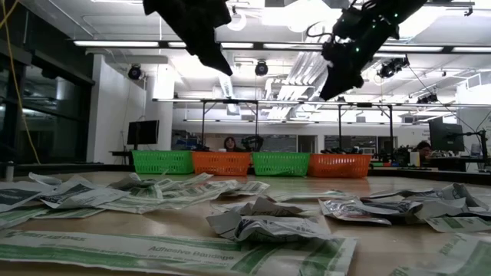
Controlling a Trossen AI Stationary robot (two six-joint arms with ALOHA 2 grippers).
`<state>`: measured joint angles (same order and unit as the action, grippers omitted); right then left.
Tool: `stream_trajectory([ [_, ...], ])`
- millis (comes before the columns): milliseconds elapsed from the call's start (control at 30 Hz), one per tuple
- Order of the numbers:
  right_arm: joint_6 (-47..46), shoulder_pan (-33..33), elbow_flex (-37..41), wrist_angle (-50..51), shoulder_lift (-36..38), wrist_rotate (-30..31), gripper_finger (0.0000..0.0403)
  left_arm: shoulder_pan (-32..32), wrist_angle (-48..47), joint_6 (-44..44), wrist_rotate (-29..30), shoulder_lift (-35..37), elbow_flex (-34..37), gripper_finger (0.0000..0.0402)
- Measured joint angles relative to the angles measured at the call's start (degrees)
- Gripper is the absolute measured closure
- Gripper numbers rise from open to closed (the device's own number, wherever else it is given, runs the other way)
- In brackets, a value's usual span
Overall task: Pick & Place First Aid Supplies
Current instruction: Put the green bandage pack in the right orange bin
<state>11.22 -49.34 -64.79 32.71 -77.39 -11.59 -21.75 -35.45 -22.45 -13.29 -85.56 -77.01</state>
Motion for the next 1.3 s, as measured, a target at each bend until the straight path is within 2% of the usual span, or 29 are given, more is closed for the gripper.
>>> stream_trajectory([
  [133,-2.29,0.30,0.00,0.11,1.03,-4.83,0.0253,2.02,-1.96,2.06,0.67,-0.24,-0.02,0.0244],
  [267,-2.78,1.88,0.00,0.83,1.32,-5.56,0.0253,4.22,-3.54,3.86,1.53,-0.66,-0.01,0.0244],
  [733,-5.24,15.02,0.00,2.19,1.32,-8.40,0.0253,12.10,12.28,19.94,6.43,1.84,13.31,0.0244],
  [1067,-4.82,19.56,0.00,2.43,1.32,-8.49,0.0254,19.59,13.40,29.92,12.28,1.81,19.08,0.0244],
  [1300,-2.93,21.36,0.00,2.52,1.32,-8.51,0.0254,20.69,25.04,32.33,7.50,1.84,27.64,0.0244],
])
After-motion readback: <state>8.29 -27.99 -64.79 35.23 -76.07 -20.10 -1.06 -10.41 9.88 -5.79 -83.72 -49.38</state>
